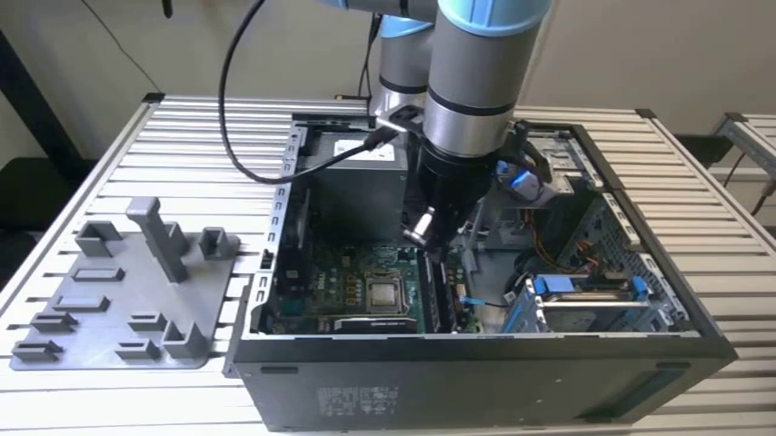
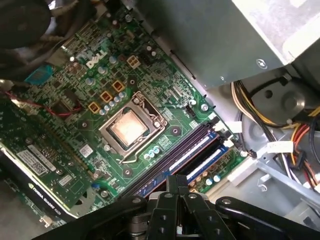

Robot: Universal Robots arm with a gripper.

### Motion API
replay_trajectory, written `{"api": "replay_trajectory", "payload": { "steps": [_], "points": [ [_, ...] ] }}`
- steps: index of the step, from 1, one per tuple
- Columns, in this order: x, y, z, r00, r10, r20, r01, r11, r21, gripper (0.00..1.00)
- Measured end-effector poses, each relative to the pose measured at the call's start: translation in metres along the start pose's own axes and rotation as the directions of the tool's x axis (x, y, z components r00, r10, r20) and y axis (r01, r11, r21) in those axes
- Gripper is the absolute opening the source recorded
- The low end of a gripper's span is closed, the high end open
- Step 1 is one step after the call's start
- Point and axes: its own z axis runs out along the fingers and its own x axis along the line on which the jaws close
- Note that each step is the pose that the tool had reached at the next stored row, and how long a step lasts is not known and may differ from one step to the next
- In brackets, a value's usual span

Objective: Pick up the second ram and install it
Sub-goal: 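Press down the second ram until it locks into place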

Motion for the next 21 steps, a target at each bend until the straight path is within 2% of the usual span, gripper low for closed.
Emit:
{"api": "replay_trajectory", "payload": {
  "steps": [5, 11, 15, 21],
  "points": [
    [0.0001, 0.0001, 0.0001, 0.998, -0.063, 0.0011, 0.063, 0.998, -0.0009, 0.11],
    [0.0001, 0.0001, 0.0002, 0.9914, -0.131, 0.0023, 0.131, 0.9914, -0.0019, 0.11],
    [0.0002, 0.0002, 0.0004, 0.9843, -0.177, 0.0032, 0.177, 0.9843, -0.0025, 0.11],
    [0.0002, 0.0003, 0.0004, 0.9689, -0.247, 0.0046, 0.247, 0.9689, -0.0033, 0.11]
  ]
}}
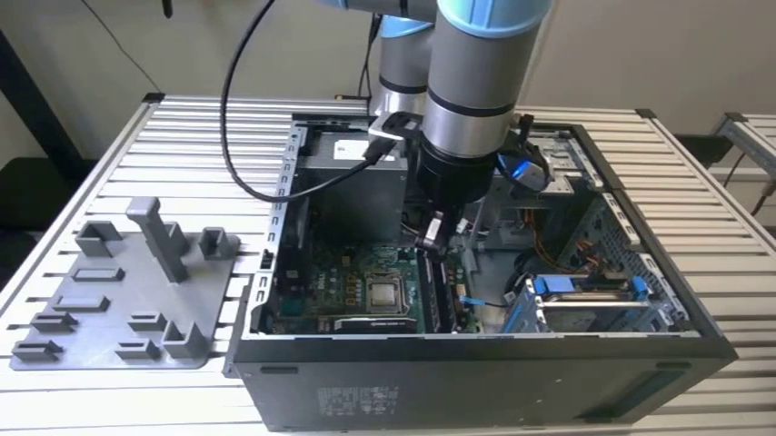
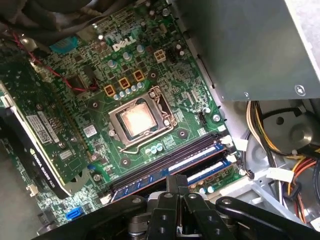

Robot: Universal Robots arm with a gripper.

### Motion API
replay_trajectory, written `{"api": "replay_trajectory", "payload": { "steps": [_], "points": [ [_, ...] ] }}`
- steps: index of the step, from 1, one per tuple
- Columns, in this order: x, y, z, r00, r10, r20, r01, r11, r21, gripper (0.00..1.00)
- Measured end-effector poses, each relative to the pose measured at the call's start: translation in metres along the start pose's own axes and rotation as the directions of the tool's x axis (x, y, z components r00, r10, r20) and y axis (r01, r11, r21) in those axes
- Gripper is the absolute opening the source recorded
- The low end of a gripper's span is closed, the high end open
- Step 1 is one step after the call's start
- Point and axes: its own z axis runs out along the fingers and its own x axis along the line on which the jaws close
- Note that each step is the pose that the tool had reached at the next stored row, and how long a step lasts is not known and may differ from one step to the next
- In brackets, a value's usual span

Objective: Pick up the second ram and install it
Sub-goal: 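Press down the second ram until it locks into place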

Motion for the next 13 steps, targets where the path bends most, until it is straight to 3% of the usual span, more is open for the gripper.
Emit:
{"api": "replay_trajectory", "payload": {
  "steps": [4, 8, 13],
  "points": [
    [0.0, 0.0001, 0.0001, 0.9989, -0.047, 0.0007, 0.047, 0.9989, -0.0007, 0.11],
    [0.0001, 0.0001, 0.0006, 0.9952, -0.098, 0.0015, 0.098, 0.9952, -0.0014, 0.11],
    [0.0001, 0.0002, 0.0013, 0.9852, -0.171, 0.0028, 0.171, 0.9852, -0.0024, 0.11]
  ]
}}
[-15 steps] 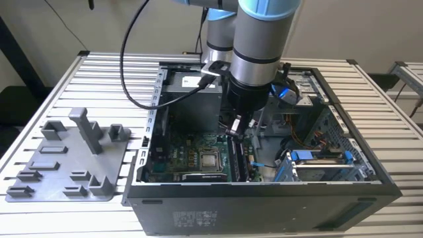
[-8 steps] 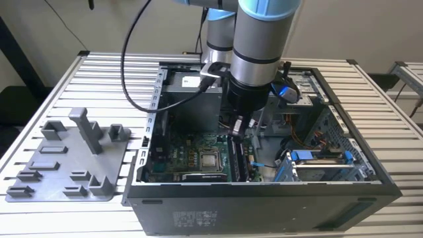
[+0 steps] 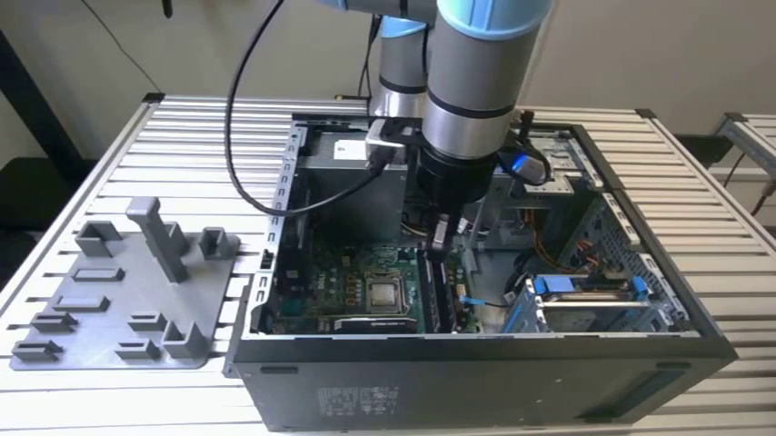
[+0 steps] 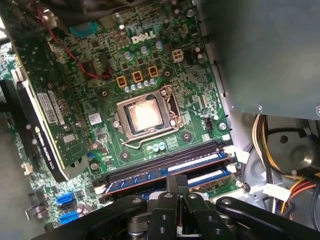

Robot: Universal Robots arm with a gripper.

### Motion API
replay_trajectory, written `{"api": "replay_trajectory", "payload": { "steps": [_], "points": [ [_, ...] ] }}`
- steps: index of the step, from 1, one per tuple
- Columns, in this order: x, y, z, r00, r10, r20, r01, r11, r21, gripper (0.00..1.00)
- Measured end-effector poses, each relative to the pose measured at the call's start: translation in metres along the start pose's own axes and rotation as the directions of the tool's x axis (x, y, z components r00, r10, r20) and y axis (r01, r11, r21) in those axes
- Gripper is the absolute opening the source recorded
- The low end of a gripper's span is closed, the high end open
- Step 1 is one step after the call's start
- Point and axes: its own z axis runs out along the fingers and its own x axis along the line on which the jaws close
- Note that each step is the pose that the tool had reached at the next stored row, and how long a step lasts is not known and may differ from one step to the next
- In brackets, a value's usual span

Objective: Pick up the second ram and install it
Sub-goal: 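Press down the second ram until it locks into place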

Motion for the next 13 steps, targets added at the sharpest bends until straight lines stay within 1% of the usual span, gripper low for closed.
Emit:
{"api": "replay_trajectory", "payload": {
  "steps": [3, 5, 7, 9, 13],
  "points": [
    [0.0, 0.0001, 0.0002, 0.9989, -0.048, 0.0009, 0.048, 0.9989, -0.0007, 0.11],
    [0.0, 0.0002, 0.0005, 0.9971, -0.076, 0.0015, 0.076, 0.9971, -0.0013, 0.11],
    [0.0, 0.0002, 0.0008, 0.9945, -0.104, 0.002, 0.104, 0.9945, -0.0017, 0.11],
    [0.0, 0.0002, 0.0008, 0.9931, -0.117, 0.0021, 0.117, 0.9931, -0.0019, 0.11],
    [0.0, 0.0002, 0.001, 0.993, -0.118, 0.0024, 0.118, 0.993, -0.002, 0.11]
  ]
}}
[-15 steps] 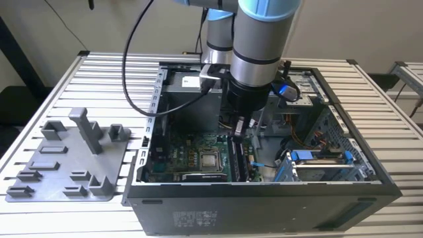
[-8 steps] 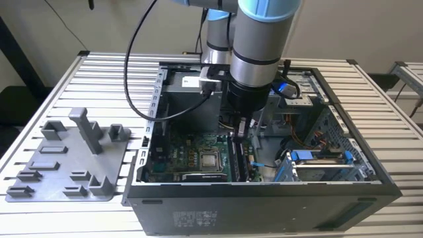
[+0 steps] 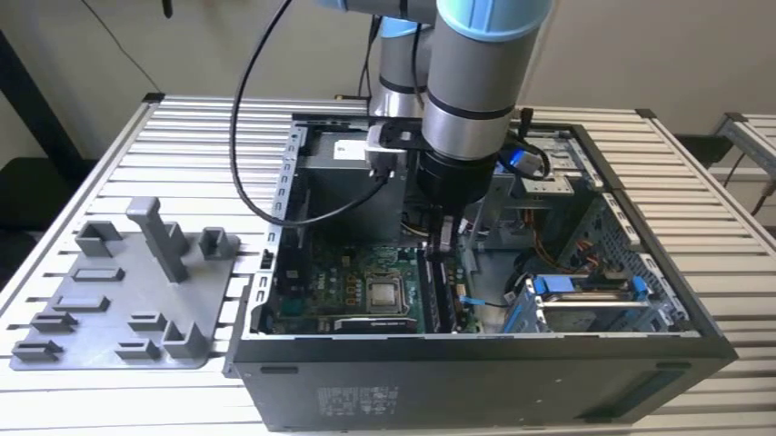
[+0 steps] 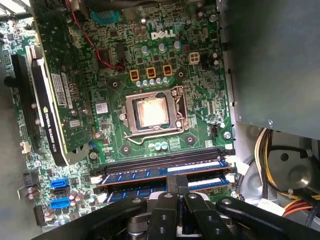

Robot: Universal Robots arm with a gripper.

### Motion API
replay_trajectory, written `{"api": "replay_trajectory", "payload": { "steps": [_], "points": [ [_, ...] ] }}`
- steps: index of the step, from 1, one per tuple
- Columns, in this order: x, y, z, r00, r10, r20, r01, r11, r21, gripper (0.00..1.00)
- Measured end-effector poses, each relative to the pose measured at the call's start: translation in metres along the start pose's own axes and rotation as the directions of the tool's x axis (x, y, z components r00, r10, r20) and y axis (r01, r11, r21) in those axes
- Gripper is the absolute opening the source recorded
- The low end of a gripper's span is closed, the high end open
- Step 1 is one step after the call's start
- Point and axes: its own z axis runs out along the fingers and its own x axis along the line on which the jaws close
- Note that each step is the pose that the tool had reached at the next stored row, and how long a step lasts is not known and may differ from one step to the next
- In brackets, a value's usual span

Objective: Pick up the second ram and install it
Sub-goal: 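Press down the second ram until it locks into place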

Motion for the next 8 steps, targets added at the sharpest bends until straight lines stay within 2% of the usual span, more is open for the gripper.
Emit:
{"api": "replay_trajectory", "payload": {
  "steps": [4, 8],
  "points": [
    [0.0001, 0.0001, 0.0069, 1.0, -0.004, -0.0001, 0.004, 1.0, -0.0001, 0.11],
    [0.0002, 0.0003, 0.0139, 0.9995, -0.032, 0.0003, 0.032, 0.9995, -0.0007, 0.11]
  ]
}}
